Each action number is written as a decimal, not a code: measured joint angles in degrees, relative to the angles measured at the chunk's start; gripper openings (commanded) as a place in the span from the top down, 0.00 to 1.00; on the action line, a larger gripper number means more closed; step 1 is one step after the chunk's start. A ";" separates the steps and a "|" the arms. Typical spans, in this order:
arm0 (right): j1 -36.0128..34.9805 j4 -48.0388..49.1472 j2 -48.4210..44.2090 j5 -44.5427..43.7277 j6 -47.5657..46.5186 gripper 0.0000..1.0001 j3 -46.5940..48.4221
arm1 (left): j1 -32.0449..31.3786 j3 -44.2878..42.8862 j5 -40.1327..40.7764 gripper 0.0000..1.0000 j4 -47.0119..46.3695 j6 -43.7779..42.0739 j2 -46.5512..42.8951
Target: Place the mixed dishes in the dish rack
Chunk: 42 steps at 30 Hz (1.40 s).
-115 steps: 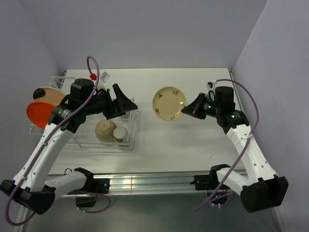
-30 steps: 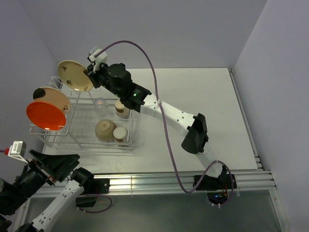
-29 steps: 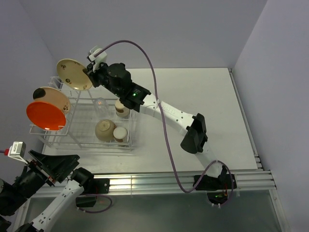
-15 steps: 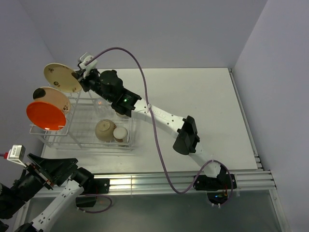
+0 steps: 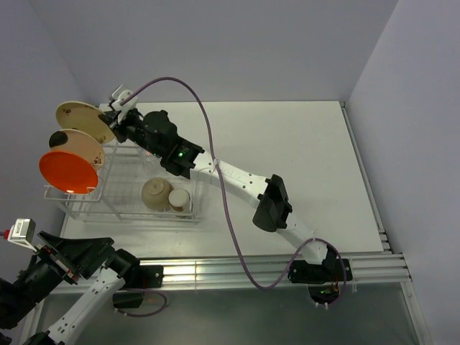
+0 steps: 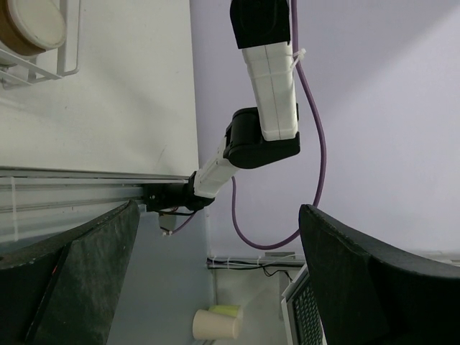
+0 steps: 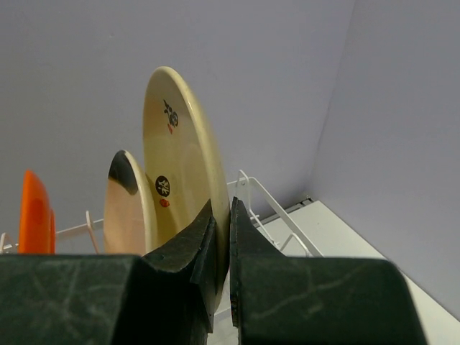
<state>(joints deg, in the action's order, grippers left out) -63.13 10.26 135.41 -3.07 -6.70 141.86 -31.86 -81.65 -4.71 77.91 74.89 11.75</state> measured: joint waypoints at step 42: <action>-1.51 1.25 7.08 1.97 0.04 1.00 1.16 | -0.07 1.38 -0.63 0.01 0.00 1.07 -0.81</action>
<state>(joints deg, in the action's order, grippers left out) -64.64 11.51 142.50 -1.10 -6.66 143.02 -31.92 -80.27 -5.34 77.91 75.96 10.94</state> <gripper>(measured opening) 0.104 0.993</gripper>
